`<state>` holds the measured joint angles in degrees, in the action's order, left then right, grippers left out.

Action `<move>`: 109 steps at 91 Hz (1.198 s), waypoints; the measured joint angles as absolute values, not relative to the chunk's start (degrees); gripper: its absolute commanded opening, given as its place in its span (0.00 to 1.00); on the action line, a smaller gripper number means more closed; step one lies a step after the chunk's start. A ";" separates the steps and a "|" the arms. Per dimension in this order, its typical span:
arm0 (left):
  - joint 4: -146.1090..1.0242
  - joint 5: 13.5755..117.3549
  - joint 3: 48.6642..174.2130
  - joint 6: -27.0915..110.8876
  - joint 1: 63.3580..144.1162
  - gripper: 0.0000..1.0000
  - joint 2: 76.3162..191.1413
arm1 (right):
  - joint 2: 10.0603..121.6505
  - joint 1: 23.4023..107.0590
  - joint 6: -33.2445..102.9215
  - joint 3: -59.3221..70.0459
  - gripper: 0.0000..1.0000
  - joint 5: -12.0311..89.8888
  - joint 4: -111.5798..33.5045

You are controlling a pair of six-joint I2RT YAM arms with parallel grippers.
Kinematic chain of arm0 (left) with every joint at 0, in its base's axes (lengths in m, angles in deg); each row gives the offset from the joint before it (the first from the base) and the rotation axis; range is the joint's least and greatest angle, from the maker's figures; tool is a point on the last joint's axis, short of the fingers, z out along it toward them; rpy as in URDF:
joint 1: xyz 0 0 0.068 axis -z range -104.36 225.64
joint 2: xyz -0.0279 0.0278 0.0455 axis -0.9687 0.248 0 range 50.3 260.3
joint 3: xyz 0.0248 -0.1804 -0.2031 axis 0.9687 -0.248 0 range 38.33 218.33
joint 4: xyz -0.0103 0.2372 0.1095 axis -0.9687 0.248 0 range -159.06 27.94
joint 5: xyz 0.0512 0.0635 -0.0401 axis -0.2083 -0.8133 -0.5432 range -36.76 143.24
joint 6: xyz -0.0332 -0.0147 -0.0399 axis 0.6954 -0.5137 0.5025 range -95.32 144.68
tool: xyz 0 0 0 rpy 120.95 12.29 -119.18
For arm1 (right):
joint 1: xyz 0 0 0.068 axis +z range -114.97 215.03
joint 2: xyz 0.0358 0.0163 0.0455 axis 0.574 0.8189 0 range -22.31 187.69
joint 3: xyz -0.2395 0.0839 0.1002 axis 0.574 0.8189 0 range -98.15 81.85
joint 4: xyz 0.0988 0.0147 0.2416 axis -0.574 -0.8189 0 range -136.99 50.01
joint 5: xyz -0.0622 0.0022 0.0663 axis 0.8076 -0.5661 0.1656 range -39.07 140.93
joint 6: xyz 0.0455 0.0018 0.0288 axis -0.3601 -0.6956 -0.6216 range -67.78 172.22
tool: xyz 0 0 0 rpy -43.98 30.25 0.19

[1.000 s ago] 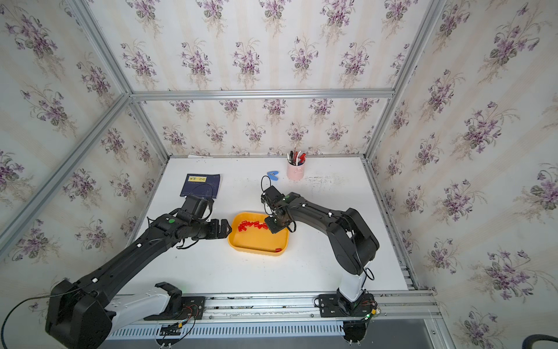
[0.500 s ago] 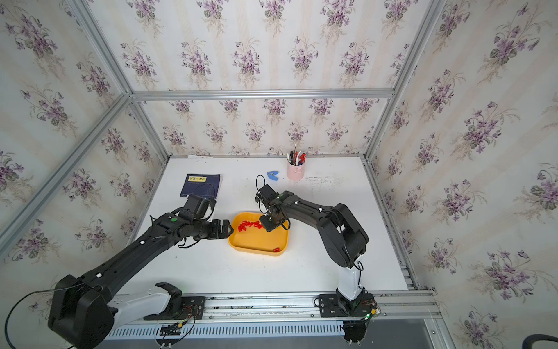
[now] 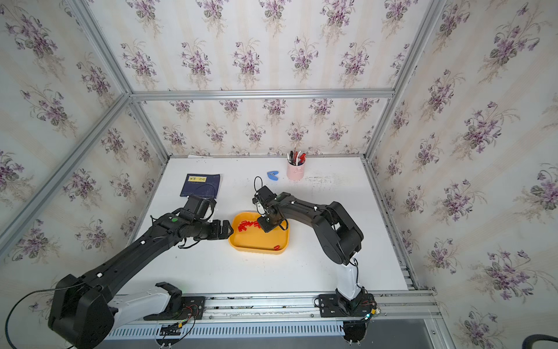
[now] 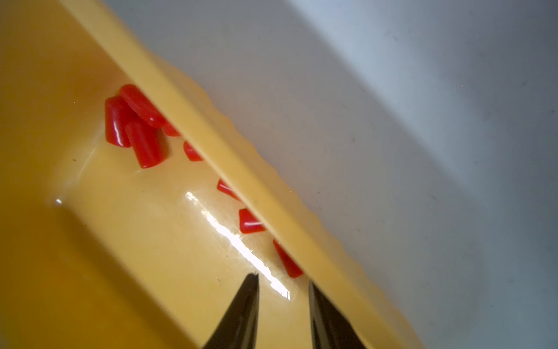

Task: Take the screw protection sleeves out of the storage box
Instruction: Pick up the screw protection sleeve from the storage box.

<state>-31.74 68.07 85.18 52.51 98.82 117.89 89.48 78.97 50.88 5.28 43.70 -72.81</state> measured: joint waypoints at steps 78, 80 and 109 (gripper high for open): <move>-32.07 68.07 84.40 52.45 98.82 1.00 117.59 | 92.10 80.48 48.91 5.19 0.10 47.33 -67.85; -32.05 68.07 84.40 52.43 98.82 1.00 117.59 | 92.06 80.57 48.76 5.34 0.08 47.33 -67.50; -32.02 68.07 84.40 52.25 98.82 1.00 117.43 | 87.42 80.87 46.11 9.36 0.06 47.51 -65.92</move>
<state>-32.02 68.07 84.40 52.25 98.82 117.43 87.42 80.87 46.11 9.36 47.51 -65.92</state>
